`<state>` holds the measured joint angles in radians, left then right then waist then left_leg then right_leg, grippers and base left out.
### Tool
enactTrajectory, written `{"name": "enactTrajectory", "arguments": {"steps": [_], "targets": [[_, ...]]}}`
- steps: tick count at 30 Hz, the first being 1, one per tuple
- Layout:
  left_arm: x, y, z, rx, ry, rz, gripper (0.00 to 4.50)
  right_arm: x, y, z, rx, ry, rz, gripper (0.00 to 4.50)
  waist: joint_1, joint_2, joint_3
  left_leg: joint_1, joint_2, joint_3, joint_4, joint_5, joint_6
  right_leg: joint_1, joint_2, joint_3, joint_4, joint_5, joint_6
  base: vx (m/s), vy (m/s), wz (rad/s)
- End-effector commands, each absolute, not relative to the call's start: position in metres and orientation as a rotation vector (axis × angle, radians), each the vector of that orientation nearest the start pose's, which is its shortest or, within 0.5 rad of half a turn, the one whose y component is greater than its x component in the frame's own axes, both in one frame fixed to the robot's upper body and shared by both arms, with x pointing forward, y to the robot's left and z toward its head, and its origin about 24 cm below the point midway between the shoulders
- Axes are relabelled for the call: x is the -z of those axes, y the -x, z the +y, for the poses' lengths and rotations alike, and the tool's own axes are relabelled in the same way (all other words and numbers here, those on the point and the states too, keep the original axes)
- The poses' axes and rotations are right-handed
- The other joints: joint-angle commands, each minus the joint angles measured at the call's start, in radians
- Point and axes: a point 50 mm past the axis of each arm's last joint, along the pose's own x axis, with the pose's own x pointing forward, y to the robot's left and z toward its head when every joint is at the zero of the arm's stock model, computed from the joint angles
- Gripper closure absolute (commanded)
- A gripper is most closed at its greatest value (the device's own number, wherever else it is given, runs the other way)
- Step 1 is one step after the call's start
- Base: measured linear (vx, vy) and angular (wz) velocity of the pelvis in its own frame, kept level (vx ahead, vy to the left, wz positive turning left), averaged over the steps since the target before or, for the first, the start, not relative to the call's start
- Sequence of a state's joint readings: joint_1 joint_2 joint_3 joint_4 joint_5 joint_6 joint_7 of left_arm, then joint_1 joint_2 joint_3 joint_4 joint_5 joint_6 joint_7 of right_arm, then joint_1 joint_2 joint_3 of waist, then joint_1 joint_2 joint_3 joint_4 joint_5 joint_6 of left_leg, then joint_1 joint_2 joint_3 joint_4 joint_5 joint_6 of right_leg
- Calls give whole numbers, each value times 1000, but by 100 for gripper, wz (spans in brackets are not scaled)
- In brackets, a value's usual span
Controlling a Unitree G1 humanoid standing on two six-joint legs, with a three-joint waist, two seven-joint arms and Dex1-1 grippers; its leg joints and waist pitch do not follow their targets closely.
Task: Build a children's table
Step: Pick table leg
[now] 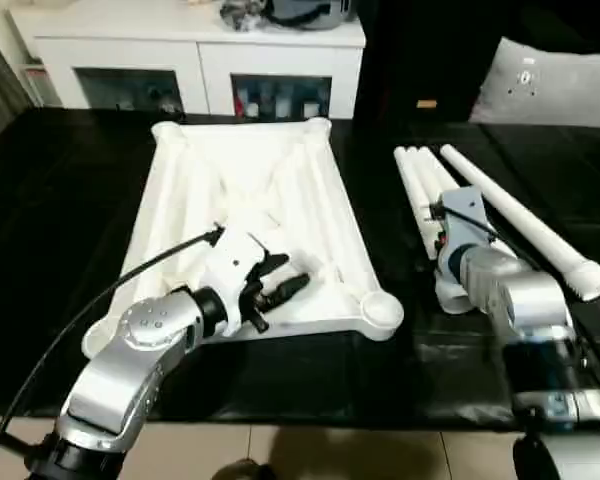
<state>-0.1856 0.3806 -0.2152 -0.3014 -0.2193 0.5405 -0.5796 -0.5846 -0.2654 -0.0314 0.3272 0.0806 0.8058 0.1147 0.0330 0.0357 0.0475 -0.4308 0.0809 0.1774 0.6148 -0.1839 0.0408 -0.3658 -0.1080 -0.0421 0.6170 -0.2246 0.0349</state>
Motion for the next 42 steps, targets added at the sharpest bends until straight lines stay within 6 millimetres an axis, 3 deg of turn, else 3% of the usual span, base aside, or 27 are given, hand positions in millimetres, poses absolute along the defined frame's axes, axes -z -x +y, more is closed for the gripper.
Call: {"name": "enactTrajectory", "arguments": {"steps": [1,2,3,4,8,15,16,26,42], "targets": [[-94,-253,117,863,-215,193,183,-75,-346,-182,-66,136,591,0,1,-8,-67,44,127,-60,-100,-196,-94,15,-66,38,-46,94,-216,0,0,0],[-94,-253,117,863,-215,193,179,-75,-346,-182,-66,136,591,0,1,-8,-67,44,127,-60,-100,-196,-94,15,-66,38,-46,94,-216,0,0,0],[-94,-253,117,865,-212,193,167,-71,-345,-180,-85,117,651,0,3,-7,-68,43,127,-55,-95,-138,-55,21,-64,36,-42,132,-239,0,0,0],[-94,-253,116,866,-212,193,153,-71,-344,-179,-88,112,660,0,3,-5,-67,42,129,-53,-96,-143,-48,21,-62,35,-43,116,-248,0,0,0],[-94,-252,117,867,-215,195,153,-70,-342,-176,-114,77,711,0,5,-7,-63,49,135,-48,-98,-185,-57,19,-60,39,-47,57,-249,0,0,0],[-93,-252,116,871,-216,200,153,-68,-341,-175,-126,25,770,0,6,-9,-54,62,137,-48,-108,-342,-141,3,-60,47,-64,-169,-213,0,0,0],[-93,-252,116,872,-216,200,142,-68,-341,-174,-127,20,774,28,7,-8,-54,63,137,-48,-108,-351,-149,1,-62,49,-66,-181,-206,0,0,0],[-92,-252,114,890,-220,203,142,-60,-338,-175,-131,-26,814,113,8,-7,-58,60,135,-45,-108,-302,-143,4,-57,47,-61,-112,-211,0,0,0],[-88,-253,113,886,-203,208,142,-53,-336,-175,-102,-24,827,254,6,-8,-58,64,136,-47,-110,-346,-167,-1,-57,47,-63,-149,-199,0,0,0]]}}
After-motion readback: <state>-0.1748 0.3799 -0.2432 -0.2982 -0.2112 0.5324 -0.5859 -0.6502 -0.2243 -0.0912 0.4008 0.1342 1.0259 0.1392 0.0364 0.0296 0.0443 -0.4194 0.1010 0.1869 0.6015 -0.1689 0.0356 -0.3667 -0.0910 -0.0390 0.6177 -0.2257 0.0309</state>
